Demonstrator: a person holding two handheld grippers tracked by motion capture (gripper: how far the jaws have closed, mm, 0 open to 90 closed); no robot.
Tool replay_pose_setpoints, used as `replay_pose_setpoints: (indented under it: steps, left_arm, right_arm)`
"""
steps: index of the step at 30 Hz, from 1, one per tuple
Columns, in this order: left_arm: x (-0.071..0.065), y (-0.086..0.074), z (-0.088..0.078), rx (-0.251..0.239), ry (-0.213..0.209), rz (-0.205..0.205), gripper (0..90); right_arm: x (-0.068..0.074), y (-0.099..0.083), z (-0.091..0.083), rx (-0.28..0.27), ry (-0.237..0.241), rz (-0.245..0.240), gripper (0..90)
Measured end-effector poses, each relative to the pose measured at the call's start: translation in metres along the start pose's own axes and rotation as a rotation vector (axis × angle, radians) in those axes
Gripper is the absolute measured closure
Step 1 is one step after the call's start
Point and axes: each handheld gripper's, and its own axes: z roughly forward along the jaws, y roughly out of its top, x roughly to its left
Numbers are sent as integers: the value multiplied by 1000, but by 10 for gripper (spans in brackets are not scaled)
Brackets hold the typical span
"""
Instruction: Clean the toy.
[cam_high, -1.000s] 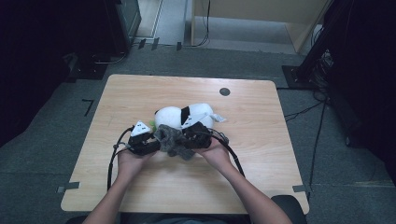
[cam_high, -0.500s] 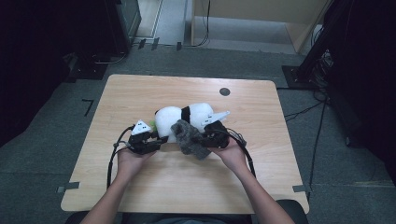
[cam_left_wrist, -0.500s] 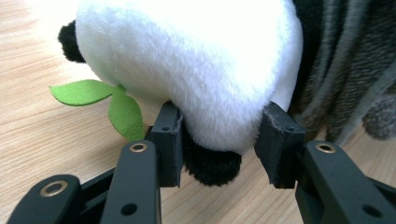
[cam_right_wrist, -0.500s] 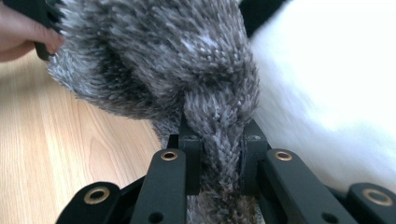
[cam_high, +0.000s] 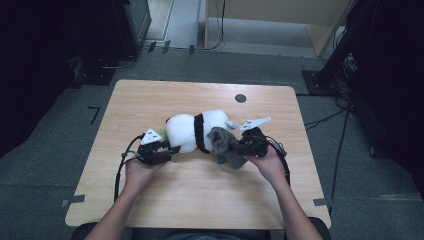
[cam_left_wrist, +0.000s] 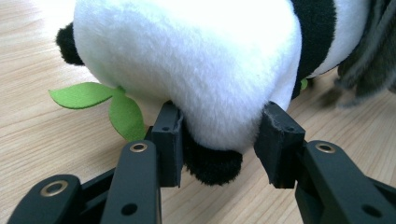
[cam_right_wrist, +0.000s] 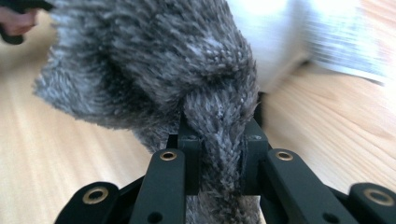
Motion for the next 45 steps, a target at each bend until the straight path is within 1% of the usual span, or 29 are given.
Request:
replay_pose_setpoints:
  steps: [4,8,14,17,20,21,22,23,24,25,27,28,30,31,32,34,37,39,40,42,44,45]
  left_arm:
    - [0,-1,0,-3,0,0,561]
    - [0,-1,0,-5,-2,-2,561]
    - [0,-2,0,-8,1,-2,560]
    - [1,-3,0,-10,1,-2,559]
    - [1,-3,0,-12,1,-4,558]
    - [0,-3,0,-13,2,-8,558]
    - [-1,-2,0,-13,3,-9,557]
    - [-2,-2,0,-15,4,-7,557]
    - [-2,-2,0,-16,3,-9,556]
    - [-3,-2,0,-17,0,-9,553]
    - [-1,-2,1,-15,-8,-11,530]
    - [1,-3,1,-14,-8,-16,500]
    - [3,-2,0,-15,-14,-22,433]
    - [4,-2,-1,-13,-12,-17,406]
    - [5,-1,-2,-12,-8,-10,392]
    - [7,0,-3,-11,-18,-8,365]
    - [14,0,-10,-21,-33,-7,343]
    - [19,0,-15,-32,-42,-6,343]
    - [22,-1,-18,-41,-41,-2,344]
    - [28,-1,-21,-60,-25,27,354]
    - [36,3,-22,-24,-23,37,375]
    - [40,4,-23,-28,-29,31,384]
  right_arm:
    - [-15,-4,-5,-18,-30,46,767]
    - [-25,-6,-5,-32,-47,63,766]
    - [-43,-8,-5,-63,-96,131,768]
    - [-47,-7,-7,-76,-108,147,768]
    - [-49,-7,-10,-99,-139,172,769]
    - [-49,-7,-12,-111,-149,190,769]
    - [-49,-6,-14,-128,-151,206,770]
    - [-48,-5,-15,-155,-140,219,770]
    - [-45,-3,-15,-173,-134,220,770]
    - [-42,0,-13,-182,-136,207,770]
    - [-37,4,-6,-160,-146,180,769]
    - [-36,5,-2,-150,-143,172,769]
    - [-36,6,3,-143,-139,175,769]
    - [-37,6,4,-145,-136,179,769]
    - [-38,5,3,-147,-135,182,770]
    - [-39,5,2,-146,-137,182,770]
    - [-40,5,2,-147,-139,178,769]
    - [-40,5,2,-144,-137,179,769]
    - [-41,4,3,-142,-136,180,768]
    - [-42,4,3,-136,-133,182,768]
    - [-43,4,4,-132,-131,182,768]
    - [-43,4,4,-132,-131,180,769]
